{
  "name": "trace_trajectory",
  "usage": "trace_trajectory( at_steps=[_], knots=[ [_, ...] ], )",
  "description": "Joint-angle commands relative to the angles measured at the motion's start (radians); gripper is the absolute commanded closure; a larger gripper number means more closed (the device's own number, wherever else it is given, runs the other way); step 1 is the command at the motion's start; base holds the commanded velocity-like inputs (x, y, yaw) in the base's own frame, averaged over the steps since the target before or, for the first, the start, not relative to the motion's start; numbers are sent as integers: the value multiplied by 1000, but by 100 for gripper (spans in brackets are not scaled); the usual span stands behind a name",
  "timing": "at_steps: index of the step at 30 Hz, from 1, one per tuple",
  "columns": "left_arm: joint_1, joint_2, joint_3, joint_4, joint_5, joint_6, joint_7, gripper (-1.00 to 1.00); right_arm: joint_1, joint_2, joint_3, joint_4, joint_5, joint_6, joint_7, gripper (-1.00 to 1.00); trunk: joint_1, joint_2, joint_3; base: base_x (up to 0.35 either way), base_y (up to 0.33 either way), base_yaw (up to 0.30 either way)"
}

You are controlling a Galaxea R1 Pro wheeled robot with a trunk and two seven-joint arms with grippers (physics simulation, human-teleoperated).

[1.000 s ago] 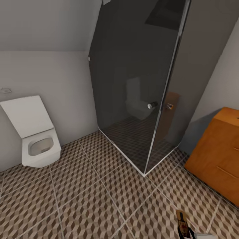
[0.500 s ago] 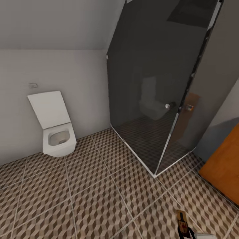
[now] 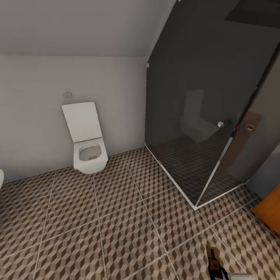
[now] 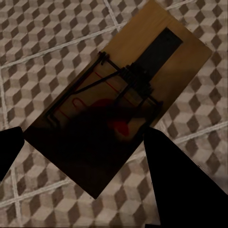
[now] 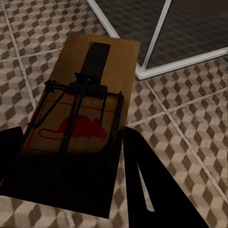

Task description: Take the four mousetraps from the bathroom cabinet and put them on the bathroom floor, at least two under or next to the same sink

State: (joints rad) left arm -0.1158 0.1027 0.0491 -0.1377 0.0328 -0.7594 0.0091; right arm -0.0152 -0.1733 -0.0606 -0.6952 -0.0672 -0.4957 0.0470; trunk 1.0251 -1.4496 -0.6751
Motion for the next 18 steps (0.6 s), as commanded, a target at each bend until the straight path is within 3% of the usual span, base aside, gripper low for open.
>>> trace_trajectory(
  at_steps=[1,18],
  knots=[
    [-1,0,3,1,0,-3,-2,100,0,0,-1,0,-11,-3,10,100,0,0,-1,-4,2,269],
    [-1,-1,3,1,1,-3,-1,100,0,0,-2,0,-11,-3,10,100,0,0,-12,-83,27,269]
  ],
)
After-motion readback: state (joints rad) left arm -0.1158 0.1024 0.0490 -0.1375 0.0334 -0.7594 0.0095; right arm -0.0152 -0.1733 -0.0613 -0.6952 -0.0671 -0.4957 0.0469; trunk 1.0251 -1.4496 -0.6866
